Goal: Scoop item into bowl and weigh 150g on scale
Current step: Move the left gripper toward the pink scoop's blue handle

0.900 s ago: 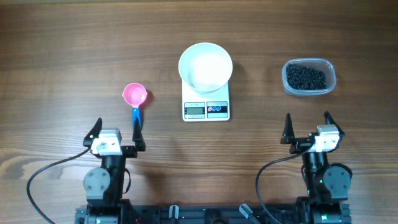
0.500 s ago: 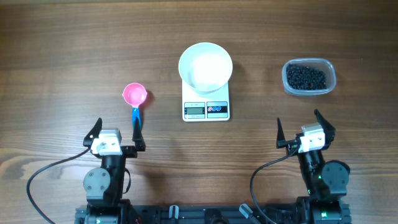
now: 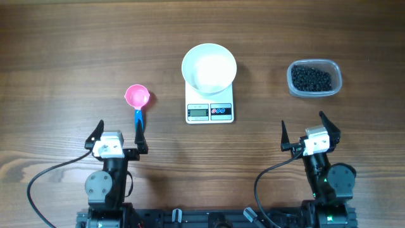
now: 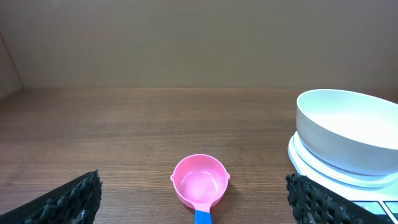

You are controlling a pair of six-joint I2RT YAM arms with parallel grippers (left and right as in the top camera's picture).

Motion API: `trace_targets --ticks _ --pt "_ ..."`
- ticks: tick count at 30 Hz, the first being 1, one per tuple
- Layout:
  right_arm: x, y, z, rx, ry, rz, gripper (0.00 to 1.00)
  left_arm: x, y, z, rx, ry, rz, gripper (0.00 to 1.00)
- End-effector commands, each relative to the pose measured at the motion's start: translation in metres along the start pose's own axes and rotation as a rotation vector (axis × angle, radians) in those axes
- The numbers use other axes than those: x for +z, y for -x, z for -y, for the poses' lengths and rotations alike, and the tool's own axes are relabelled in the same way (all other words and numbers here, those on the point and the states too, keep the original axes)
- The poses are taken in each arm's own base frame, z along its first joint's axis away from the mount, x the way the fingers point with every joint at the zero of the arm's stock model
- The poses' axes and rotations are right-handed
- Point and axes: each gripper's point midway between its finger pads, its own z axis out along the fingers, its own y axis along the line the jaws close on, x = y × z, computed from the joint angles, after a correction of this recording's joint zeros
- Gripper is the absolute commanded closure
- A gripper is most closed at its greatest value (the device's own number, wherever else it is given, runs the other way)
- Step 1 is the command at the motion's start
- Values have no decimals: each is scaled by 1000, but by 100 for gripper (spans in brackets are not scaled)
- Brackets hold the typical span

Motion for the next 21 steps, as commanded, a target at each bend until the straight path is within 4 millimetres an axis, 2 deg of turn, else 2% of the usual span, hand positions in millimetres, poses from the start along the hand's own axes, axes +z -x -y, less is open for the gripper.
trace_targets --ticks 1,9,11,16,19,21 --pt "0 1 -4 -13 20 6 0 0 0 -1 10 3 6 0" --pt "0 1 -4 -12 21 6 0 0 1 2 4 -13 11 0" --pt "0 1 -4 -13 21 6 0 -1 1 20 -66 -122 6 0" --pt "0 1 -4 -12 21 6 0 -25 10 89 -486 -545 -90 0" --pt "0 1 -4 -12 21 6 0 -33 13 101 -555 -627 -123 0" --pt "0 1 -4 -13 21 6 0 -36 25 103 -535 -660 -74 0"
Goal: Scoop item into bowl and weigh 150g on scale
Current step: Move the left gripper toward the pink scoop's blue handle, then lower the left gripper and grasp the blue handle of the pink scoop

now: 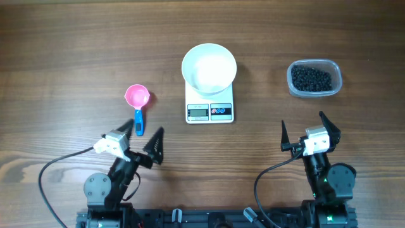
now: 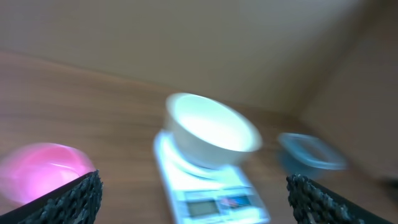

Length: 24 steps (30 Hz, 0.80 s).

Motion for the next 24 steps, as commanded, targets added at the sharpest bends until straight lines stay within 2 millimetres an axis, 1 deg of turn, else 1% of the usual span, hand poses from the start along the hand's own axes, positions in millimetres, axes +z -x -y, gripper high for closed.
trace_targets --ticks 1,3,5,6,9,11,13,16,18,20,22,24 --pt "0 1 -4 -12 20 6 0 -5 7 42 -100 -228 -8 0" --pt "0 1 -4 -12 20 6 0 -12 30 62 -18 -316 83 0" --pt "0 1 -4 -12 20 6 0 -22 57 79 73 -375 201 0" --pt "0 1 -4 -12 20 6 0 -26 67 85 118 -391 241 0" --pt "0 1 -4 -12 20 5 0 -34 86 98 231 -392 294 0" --pt "0 1 -4 -12 20 5 0 -36 97 103 315 -357 283 0" --pt "0 1 -4 -12 20 6 0 -35 109 98 342 -272 258 0" --pt "0 1 -4 -13 20 6 0 -37 130 78 355 -47 181 0" --pt "0 1 -4 -13 20 6 0 -46 147 58 301 150 108 0" --pt "0 1 -4 -13 20 6 0 -54 157 55 252 235 17 0" --pt "0 1 -4 -12 20 5 0 -54 161 53 208 282 -66 0" --pt "0 1 -4 -13 20 6 0 -48 159 48 161 322 -169 0"
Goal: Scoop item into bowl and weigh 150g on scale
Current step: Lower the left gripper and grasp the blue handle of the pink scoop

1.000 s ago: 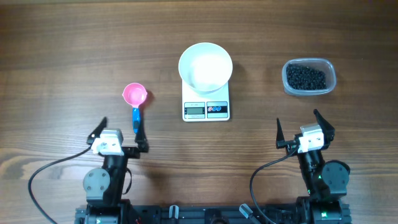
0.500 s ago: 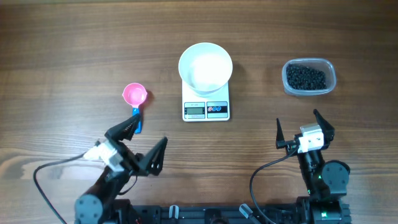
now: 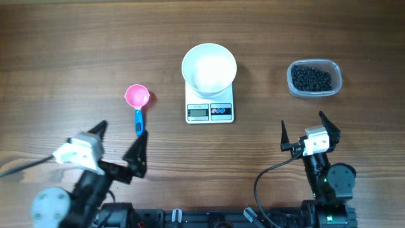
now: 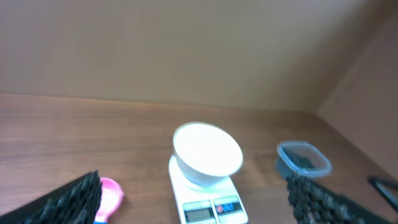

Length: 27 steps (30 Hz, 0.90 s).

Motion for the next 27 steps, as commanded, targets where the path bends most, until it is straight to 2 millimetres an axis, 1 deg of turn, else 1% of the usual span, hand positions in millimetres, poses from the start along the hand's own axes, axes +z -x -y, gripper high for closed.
trace_targets --ticks 1,3,5,8,10,12,13,17,19,22,24,25,26,27 --pt "0 1 -3 -9 17 5 0 11 10 -23 -19 155 -157 0" --pt "0 1 -3 -9 17 5 0 25 -9 -32 -61 186 -316 0" --pt "0 1 -3 -9 17 5 0 38 -33 -41 -104 210 -470 0" --pt "0 0 -3 -9 17 4 0 58 -67 -52 -160 228 -653 0" --pt "0 1 -3 -9 17 5 0 78 -82 -49 -223 180 -732 0" --pt "0 1 -3 -9 17 5 0 90 -98 -45 -310 150 -810 0" --pt "0 1 -3 -9 17 5 0 98 -113 -48 -361 159 -874 0" --pt "0 1 -3 -9 17 5 0 104 -148 -58 -409 199 -1038 0" --pt "0 0 -3 -9 17 4 0 106 -158 -65 -405 224 -1076 0" --pt "0 0 -3 -9 17 4 0 107 -164 -82 -382 318 -1088 0" --pt "0 1 -3 -8 17 5 0 102 -163 -103 -402 476 -1061 0" --pt "0 0 -3 -9 17 4 0 95 -162 -124 -436 629 -1023 0" --pt "0 0 -3 -9 17 4 0 91 -162 -135 -456 701 -998 0" --pt "0 1 -3 -9 17 5 0 90 -162 -141 -472 736 -980 0"
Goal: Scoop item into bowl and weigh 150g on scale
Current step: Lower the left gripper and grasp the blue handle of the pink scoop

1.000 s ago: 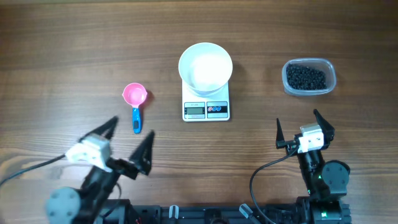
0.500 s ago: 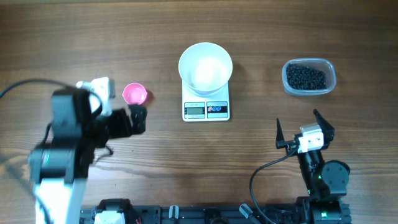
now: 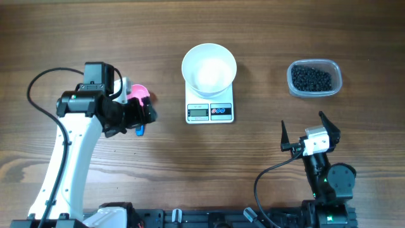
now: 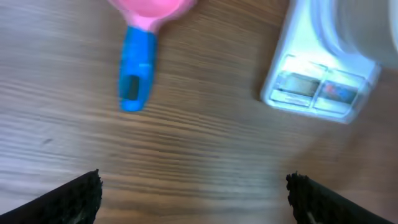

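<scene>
A pink scoop [image 4: 155, 7] with a blue handle [image 4: 137, 68] lies on the table left of the white scale [image 4: 317, 81]. In the overhead view my left arm partly covers the scoop [image 3: 139, 95]. My left gripper [image 3: 131, 117] hangs open above the table, pointing down just in front of the handle; in the wrist view the gripper [image 4: 194, 199] holds nothing, with bare wood between its fingertips [image 4: 68, 199]. The white bowl [image 3: 209, 68] stands on the scale [image 3: 209, 111]. My right gripper [image 3: 307, 134] rests open near the front right.
A clear plastic tub [image 3: 314, 78] of small dark pieces stands at the back right, behind my right gripper. The left arm's cable [image 3: 38, 82] loops over the table's left side.
My left arm has gone from low at the front edge to stretched out over the table. Its open gripper now points down near the scoop's handle. The right arm has not moved.
My left gripper first rested open at the front edge, facing the scoop. Then it was turned right toward the scale, then lifted higher at the front left with the whole table in its view. Now it hangs over the scoop's handle. Scoop, bowl and tub have not moved.
</scene>
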You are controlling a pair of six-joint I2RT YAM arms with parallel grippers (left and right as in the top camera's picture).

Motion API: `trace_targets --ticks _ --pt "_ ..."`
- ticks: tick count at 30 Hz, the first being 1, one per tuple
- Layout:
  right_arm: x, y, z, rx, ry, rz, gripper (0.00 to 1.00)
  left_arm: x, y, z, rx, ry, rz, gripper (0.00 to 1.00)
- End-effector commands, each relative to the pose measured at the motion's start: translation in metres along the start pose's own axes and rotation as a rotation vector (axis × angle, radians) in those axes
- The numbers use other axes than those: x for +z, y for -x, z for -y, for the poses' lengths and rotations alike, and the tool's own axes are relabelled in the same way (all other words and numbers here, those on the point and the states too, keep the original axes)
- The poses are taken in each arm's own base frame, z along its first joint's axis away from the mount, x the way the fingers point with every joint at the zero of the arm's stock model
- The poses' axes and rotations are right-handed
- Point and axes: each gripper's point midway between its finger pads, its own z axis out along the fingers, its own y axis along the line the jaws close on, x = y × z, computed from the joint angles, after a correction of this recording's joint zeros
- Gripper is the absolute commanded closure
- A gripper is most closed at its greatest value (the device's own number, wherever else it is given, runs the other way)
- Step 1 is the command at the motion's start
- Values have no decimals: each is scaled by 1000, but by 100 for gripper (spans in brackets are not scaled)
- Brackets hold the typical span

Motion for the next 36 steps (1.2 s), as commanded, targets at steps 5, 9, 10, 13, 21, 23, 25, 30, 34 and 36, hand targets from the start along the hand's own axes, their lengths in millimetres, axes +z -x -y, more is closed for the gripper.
trace_targets --ticks 5,9,10,13,21,23,25,30,34,36 --pt "0 1 -3 -9 17 5 0 12 23 -64 -285 199 128 0" --pt "0 1 -3 -9 17 5 0 18 29 -44 -162 55 104 0" --pt "0 1 -3 -9 17 4 0 18 30 -38 -129 19 104 0" --pt "0 1 -3 -9 17 5 0 22 32 -32 -80 -18 96 0" --pt "0 1 -3 -9 17 5 0 51 26 -33 -87 -29 -15 0" --pt "0 1 -3 -9 17 5 0 61 25 -36 -94 -23 -43 0" --pt "0 1 -3 -9 17 5 0 68 25 -37 -98 -19 -60 0" --pt "0 1 -3 -9 17 5 0 83 25 -38 -19 -30 -93 0" --pt "0 1 -3 -9 17 5 0 95 25 -38 -6 -45 -115 4" --pt "0 1 -3 -9 17 5 0 100 24 -32 30 -86 -130 4"
